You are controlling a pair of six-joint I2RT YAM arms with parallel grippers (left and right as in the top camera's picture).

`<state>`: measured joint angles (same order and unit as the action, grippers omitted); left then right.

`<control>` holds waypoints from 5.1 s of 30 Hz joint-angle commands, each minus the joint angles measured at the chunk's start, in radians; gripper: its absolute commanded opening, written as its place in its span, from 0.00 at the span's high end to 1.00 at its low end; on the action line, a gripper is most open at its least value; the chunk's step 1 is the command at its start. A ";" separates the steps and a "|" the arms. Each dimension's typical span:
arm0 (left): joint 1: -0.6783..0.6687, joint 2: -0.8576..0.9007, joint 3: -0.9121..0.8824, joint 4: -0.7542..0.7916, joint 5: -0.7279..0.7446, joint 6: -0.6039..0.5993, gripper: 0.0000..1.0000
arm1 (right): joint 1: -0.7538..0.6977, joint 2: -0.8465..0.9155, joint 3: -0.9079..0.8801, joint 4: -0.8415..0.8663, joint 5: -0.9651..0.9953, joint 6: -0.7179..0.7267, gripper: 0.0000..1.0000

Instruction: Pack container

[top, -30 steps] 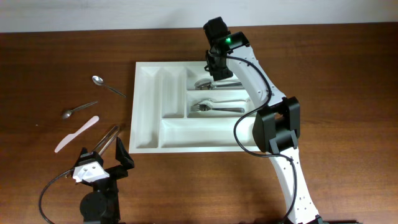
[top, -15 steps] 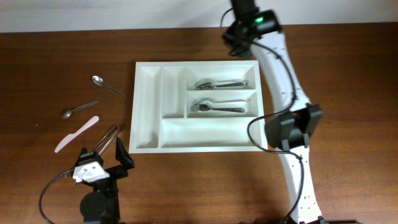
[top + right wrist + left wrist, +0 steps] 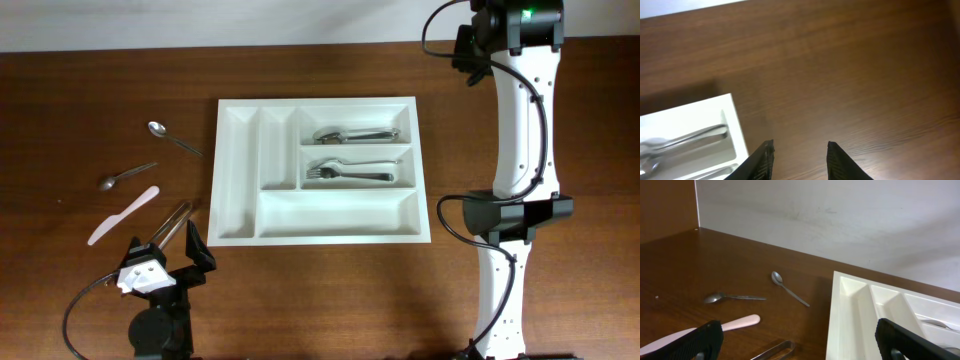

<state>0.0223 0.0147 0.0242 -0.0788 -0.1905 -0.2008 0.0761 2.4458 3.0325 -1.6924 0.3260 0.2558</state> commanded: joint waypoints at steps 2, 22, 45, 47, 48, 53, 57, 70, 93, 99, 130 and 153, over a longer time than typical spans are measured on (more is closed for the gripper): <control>0.006 -0.008 -0.009 0.001 0.011 0.013 0.01 | -0.033 -0.062 0.016 -0.006 0.134 -0.065 0.60; 0.006 -0.008 -0.009 0.001 0.011 0.013 0.01 | -0.235 -0.059 0.014 -0.006 -0.064 -0.064 0.01; 0.007 0.012 0.119 -0.041 0.098 0.008 0.01 | -0.234 -0.059 0.014 -0.006 -0.064 -0.065 0.01; 0.007 0.043 0.196 -0.157 0.040 0.009 0.01 | -0.234 -0.059 0.014 -0.006 -0.064 -0.064 0.01; 0.007 0.065 0.241 -0.215 0.008 0.014 0.01 | -0.234 -0.059 0.014 -0.006 -0.064 -0.064 0.01; 0.007 0.191 0.445 -0.346 -0.024 0.109 0.01 | -0.234 -0.059 0.014 -0.006 -0.065 -0.065 0.01; 0.007 0.365 0.672 -0.511 -0.121 0.109 0.01 | -0.234 -0.059 0.014 -0.006 -0.064 -0.064 0.01; 0.007 0.689 1.081 -0.940 0.449 0.109 0.01 | -0.234 -0.059 0.014 -0.006 -0.064 -0.065 0.01; 0.007 0.711 1.082 -0.887 0.895 0.021 0.01 | -0.234 -0.059 0.014 -0.006 -0.064 -0.064 0.01; 0.007 0.856 1.098 -0.882 0.524 -0.124 0.01 | -0.234 -0.059 0.014 -0.006 -0.064 -0.065 0.01; 0.217 1.566 1.417 -1.370 0.006 -0.058 0.01 | -0.234 -0.059 0.014 -0.006 -0.064 -0.064 0.01; 0.217 1.981 1.416 -1.165 -0.061 0.286 0.01 | -0.234 -0.059 0.014 -0.006 -0.064 -0.065 0.01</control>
<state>0.2363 1.9621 1.4235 -1.2514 -0.2409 0.0010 -0.1574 2.4279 3.0325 -1.6924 0.2630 0.1974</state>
